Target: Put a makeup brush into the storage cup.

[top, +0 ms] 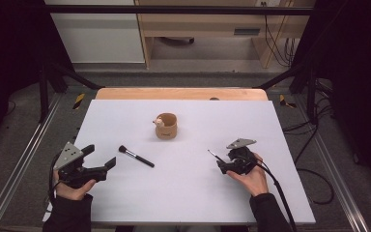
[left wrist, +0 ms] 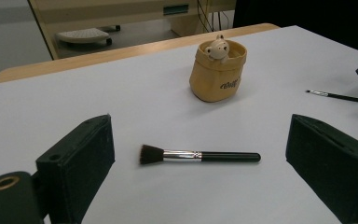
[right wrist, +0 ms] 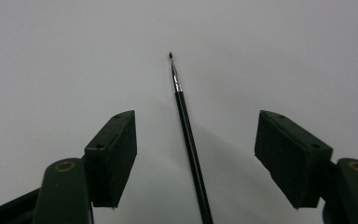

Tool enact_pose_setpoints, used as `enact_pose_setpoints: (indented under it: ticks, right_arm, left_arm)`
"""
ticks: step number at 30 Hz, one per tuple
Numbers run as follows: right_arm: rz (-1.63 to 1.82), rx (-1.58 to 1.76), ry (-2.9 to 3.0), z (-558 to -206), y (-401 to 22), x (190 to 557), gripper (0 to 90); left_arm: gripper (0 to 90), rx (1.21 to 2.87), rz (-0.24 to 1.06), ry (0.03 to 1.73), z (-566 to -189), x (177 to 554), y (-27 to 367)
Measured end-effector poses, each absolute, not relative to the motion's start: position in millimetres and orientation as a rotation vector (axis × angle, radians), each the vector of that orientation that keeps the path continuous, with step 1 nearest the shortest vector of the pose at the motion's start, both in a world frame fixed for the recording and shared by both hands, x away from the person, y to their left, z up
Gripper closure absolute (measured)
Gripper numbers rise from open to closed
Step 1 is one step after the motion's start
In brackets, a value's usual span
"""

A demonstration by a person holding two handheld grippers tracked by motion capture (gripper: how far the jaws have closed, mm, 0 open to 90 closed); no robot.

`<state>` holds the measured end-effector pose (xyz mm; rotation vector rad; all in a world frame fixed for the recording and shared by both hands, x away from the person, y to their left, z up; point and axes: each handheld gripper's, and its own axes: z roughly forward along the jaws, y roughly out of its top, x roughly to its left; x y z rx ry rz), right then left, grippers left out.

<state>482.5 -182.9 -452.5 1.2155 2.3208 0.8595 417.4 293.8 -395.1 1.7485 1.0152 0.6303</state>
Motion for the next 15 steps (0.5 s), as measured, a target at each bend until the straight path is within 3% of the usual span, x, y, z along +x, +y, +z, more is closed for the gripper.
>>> enact_pose_setpoints:
  ticks: [8, 15]
  right_arm:
    - [0.821, 1.232, 2.346, -457.3, -181.4, 485.2, 37.8]
    - [0.787, 1.253, 2.369, -460.6, -180.1, 486.7, 50.5]
  left_arm:
    - [7.3, 1.748, 0.634, 1.016, -395.0, 417.3, 294.9]
    - [7.3, 1.752, 0.634, 1.015, -395.2, 417.6, 294.2]
